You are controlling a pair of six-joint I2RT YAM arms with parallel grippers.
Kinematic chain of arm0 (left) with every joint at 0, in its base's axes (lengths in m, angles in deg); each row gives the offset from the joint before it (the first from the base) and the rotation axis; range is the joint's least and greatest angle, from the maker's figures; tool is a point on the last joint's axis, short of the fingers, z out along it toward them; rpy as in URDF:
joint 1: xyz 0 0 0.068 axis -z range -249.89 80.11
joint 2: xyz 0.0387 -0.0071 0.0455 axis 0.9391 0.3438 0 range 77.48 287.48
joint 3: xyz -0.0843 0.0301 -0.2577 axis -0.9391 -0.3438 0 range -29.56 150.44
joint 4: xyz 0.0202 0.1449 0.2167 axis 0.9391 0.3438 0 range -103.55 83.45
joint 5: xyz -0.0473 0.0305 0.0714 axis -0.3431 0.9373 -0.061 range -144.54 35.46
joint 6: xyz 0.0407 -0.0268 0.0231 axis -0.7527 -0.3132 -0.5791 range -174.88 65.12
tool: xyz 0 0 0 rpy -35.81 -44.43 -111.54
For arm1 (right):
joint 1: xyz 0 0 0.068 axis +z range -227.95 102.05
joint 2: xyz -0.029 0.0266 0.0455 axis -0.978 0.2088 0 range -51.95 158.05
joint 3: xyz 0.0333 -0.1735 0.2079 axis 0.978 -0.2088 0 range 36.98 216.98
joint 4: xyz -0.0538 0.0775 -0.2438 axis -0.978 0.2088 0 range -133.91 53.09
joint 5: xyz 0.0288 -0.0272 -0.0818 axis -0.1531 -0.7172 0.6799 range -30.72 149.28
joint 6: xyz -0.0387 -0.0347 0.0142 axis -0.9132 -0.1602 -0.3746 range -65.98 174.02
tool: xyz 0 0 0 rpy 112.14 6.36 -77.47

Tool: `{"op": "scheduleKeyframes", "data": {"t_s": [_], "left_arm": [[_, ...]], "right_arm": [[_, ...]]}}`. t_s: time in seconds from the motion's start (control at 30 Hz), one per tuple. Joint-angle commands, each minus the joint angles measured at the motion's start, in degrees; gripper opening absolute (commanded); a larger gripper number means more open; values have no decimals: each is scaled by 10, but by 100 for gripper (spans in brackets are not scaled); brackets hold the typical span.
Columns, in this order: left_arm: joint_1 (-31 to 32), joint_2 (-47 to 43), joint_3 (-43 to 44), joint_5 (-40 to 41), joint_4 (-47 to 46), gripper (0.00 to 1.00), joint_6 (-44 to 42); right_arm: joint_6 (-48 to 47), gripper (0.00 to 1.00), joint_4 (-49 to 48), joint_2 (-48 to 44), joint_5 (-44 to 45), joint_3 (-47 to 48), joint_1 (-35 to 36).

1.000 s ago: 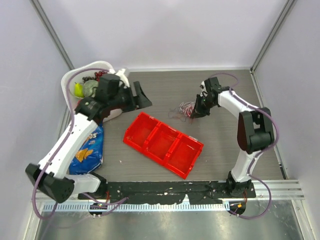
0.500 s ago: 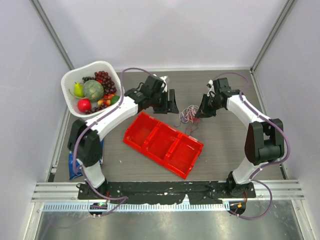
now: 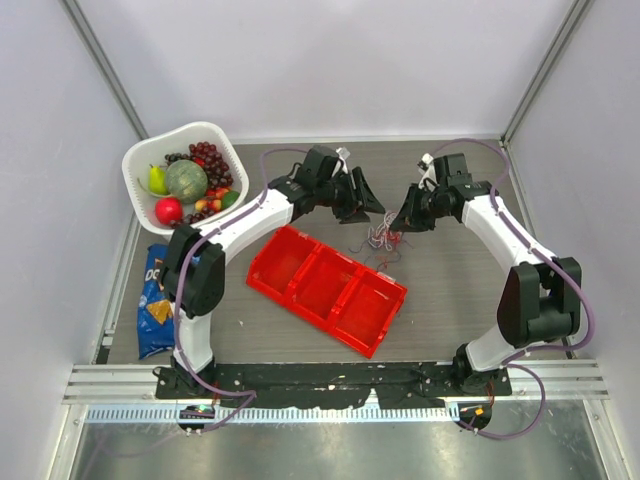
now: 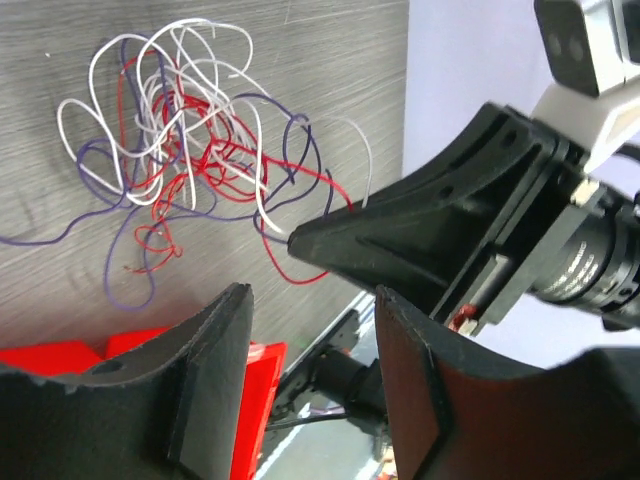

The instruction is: Untangle the cables

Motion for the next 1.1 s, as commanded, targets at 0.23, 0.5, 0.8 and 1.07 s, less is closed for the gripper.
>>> {"op": "scheduleKeyframes", "data": {"t_s": [0.23,0.5,0.8,1.07], "left_arm": [[3,86,43,-40,-56,45,155],[12,121,71,-48,-69,45,181],[19,141,100,-45,-46,18,172],[19,100,182,27,113,0,54]], "right_arm": [[6,1,-18,-37,-16,-15,2],[6,1,-22,-44,-16,-24,2],[7,2,-20,-49,-9,-29,2],[-4,21,14,-44,89,-29,2]]}}
